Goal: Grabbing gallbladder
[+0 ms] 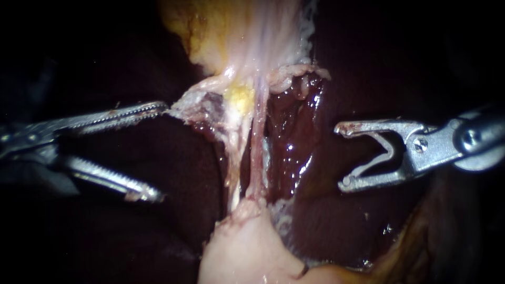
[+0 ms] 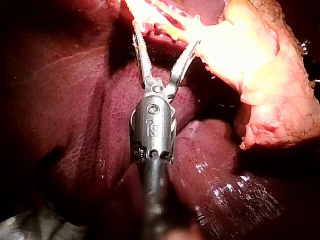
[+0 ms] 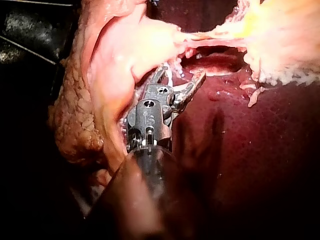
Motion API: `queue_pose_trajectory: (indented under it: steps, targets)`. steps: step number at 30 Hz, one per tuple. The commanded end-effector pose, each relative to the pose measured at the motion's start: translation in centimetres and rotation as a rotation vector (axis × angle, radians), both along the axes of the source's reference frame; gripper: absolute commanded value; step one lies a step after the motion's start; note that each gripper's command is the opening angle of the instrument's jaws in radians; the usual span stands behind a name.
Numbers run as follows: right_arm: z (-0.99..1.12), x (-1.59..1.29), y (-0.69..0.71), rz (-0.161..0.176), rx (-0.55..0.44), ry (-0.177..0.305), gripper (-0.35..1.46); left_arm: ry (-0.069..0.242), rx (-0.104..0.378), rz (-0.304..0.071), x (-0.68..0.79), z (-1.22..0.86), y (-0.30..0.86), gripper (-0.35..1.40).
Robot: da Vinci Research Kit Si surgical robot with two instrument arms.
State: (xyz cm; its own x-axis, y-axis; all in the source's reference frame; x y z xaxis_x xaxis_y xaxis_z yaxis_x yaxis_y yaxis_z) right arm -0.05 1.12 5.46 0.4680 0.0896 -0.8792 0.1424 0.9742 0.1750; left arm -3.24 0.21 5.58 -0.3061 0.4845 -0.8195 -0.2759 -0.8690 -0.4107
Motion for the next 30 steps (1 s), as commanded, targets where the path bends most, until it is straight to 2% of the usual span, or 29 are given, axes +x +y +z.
queue_pose_trajectory:
  steps: [1, 3, 6, 9, 10, 13, 20, 25, 27, 30]
  targets:
    - [0.0, 0.0, 0.0, 0.0, 0.0, 0.0, 0.5, 0.0, 0.001, 0.0, 0.01, -0.01, 0.02, 0.86]
    - [0.0, 0.0, 0.0, 0.0, 0.0, 0.0, 0.5, -0.002, 0.004, 0.002, 0.01, -0.04, 0.06, 0.88]
    - [0.0, 0.0, 0.0, 0.0, 0.0, 0.0, 0.5, 0.002, 0.008, -0.007, 0.01, -0.09, 0.19, 0.88]
    - [0.0, 0.0, 0.0, 0.0, 0.0, 0.0, 0.5, 0.007, 0.046, -0.037, -0.01, -0.08, 0.32, 0.71]
    - [0.0, 0.0, 0.0, 0.0, 0.0, 0.0, 0.5, 0.008, 0.071, -0.055, -0.03, -0.05, 0.36, 0.64]
    - [0.0, 0.0, 0.0, 0.0, 0.0, 0.0, 0.5, 0.021, 0.093, -0.069, -0.1, 0.04, 0.43, 0.54]
    - [0.0, -0.01, 0.0, 0.0, 0.0, 0.0, 0.5, 0.046, 0.133, -0.084, -0.24, 0.35, 0.66, 0.51]
    - [0.0, -0.01, 0.0, 0.0, 0.0, 0.0, 0.5, 0.068, 0.138, -0.072, -0.23, 0.54, 0.69, 0.32]
    - [0.0, -0.01, 0.0, 0.0, 0.0, 0.0, 0.5, 0.083, 0.139, -0.063, -0.21, 0.57, 0.65, 0.17]
    - [0.0, -0.02, 0.0, 0.0, 0.0, 0.0, 0.5, 0.099, 0.183, -0.07, -0.17, 0.55, 0.62, -0.18]
